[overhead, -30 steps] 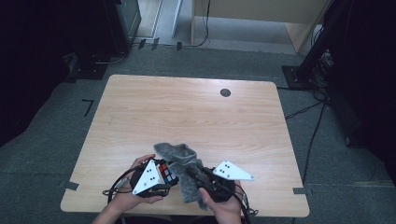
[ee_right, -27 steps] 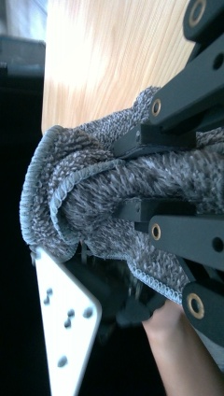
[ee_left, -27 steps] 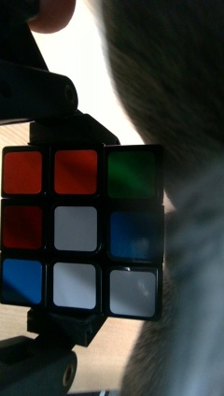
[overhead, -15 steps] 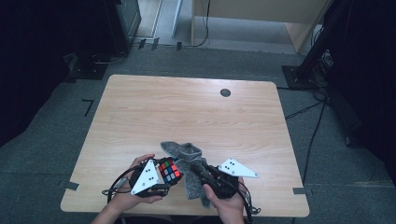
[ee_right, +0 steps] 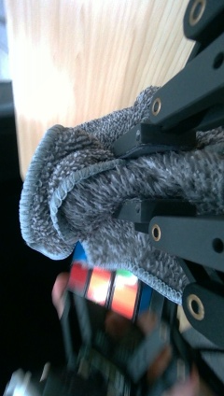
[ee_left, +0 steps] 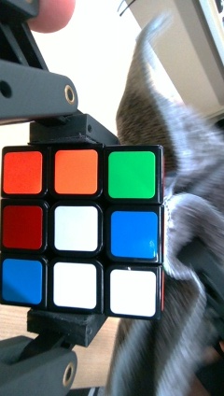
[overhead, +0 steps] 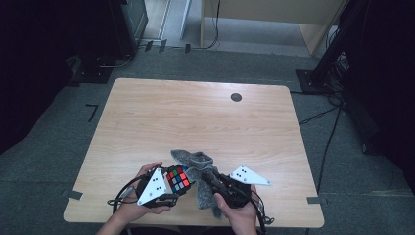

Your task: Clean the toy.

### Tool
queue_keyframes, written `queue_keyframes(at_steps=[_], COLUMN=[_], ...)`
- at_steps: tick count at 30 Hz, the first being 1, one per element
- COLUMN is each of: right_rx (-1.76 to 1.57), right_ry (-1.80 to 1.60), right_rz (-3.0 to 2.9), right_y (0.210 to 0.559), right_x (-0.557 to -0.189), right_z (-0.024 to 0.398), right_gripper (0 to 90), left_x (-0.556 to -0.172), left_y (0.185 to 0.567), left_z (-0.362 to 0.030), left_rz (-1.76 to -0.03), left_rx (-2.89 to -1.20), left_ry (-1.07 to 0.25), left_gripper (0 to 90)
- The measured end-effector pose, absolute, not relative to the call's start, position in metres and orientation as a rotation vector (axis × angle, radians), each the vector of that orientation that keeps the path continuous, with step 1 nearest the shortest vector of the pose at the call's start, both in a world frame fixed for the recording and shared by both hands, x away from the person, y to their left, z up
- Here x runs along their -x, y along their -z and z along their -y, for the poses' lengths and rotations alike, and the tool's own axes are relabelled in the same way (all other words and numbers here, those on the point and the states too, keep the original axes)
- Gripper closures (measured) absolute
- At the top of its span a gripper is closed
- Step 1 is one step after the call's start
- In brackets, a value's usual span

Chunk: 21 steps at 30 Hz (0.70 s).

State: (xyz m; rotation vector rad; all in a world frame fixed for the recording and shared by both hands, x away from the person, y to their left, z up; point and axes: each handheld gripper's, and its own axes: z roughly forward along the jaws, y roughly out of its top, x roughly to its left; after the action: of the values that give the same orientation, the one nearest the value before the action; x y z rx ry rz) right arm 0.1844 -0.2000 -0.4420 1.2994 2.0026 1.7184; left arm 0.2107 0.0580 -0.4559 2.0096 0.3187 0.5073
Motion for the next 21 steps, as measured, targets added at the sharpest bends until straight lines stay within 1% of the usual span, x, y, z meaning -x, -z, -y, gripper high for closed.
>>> queue_keyframes(at_steps=[3, 6, 8, 14, 16, 21], right_rx=[-1.158, -1.064, -1.08, -1.285, -1.25, -1.022], right_ry=[-1.774, -1.753, -1.803, -1.683, -1.702, -1.763], right_rz=[-2.054, -2.093, -2.072, -2.011, -1.991, -2.06], right_y=[0.431, 0.428, 0.431, 0.443, 0.439, 0.425], right_x=[-0.173, -0.168, -0.172, -0.187, -0.183, -0.166], right_z=[0.182, 0.171, 0.178, 0.205, 0.202, 0.176], right_gripper=[73.2, 72.5, 72.6, 73.2, 73.2, 73.0], left_x=[-0.21, -0.206, -0.205, -0.209, -0.211, -0.21], left_y=[0.458, 0.454, 0.452, 0.452, 0.454, 0.458], left_z=[-0.055, -0.053, -0.054, -0.059, -0.059, -0.057], left_rz=[-0.314, -0.309, -0.3, -0.32, -0.338, -0.323], left_rx=[-2.024, -2.011, -1.993, -1.965, -1.964, -1.976], left_ry=[-0.506, -0.521, -0.523, -0.502, -0.507, -0.511], left_gripper=[34.0, 34.0, 34.1, 34.1, 34.1, 34.1])
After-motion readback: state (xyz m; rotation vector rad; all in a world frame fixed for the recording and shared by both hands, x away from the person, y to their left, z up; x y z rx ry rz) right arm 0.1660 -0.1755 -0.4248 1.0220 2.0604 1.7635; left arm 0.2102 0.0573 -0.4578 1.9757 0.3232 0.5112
